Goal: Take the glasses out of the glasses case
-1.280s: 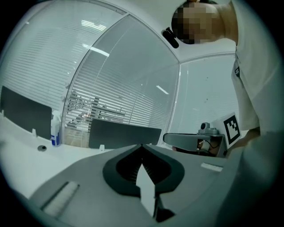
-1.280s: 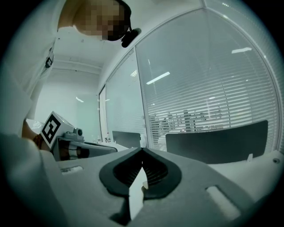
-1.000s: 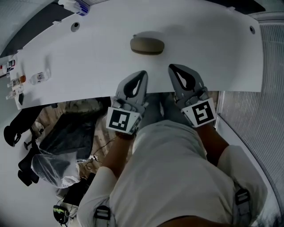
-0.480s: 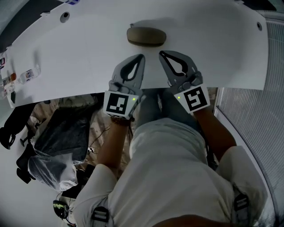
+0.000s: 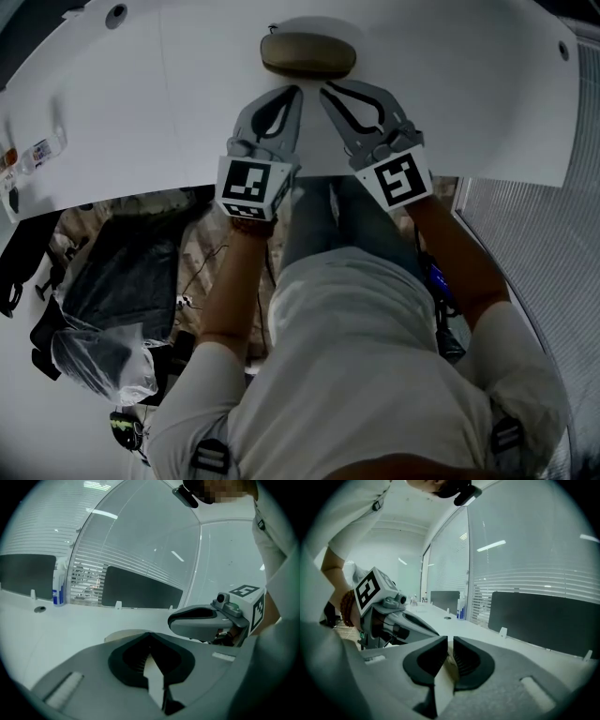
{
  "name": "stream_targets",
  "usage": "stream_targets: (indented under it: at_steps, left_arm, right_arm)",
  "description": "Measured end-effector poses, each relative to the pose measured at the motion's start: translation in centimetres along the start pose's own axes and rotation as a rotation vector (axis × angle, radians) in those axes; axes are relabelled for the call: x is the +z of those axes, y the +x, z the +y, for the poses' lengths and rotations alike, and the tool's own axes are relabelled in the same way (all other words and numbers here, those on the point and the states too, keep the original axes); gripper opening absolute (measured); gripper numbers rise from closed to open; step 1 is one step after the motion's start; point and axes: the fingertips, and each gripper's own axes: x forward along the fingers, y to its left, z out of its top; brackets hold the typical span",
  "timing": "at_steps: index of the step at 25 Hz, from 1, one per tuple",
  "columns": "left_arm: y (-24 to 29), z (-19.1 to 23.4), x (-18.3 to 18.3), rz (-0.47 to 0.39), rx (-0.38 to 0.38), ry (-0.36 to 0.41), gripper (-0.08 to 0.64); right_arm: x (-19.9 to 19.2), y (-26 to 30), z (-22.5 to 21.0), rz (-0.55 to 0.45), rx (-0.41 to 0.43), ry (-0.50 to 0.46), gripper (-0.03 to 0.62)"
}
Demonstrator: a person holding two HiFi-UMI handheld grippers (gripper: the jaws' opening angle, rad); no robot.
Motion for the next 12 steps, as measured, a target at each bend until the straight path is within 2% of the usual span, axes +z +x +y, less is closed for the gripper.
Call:
stream_targets:
  at_steps: [3,12]
  left_arm:
    - [0.7,0.9,-0.9,0.022,0.015,-0.005,0.044]
    - [2.4,4.2,-3.6,0.105,0.093,-0.034,0.040]
  right_arm:
    - [-1.4,1.0,0.5,0.038,0.014,-0.049,0.038]
    - [-6.1,3.8,1.7,0.129,0.043,-0.237,0.054]
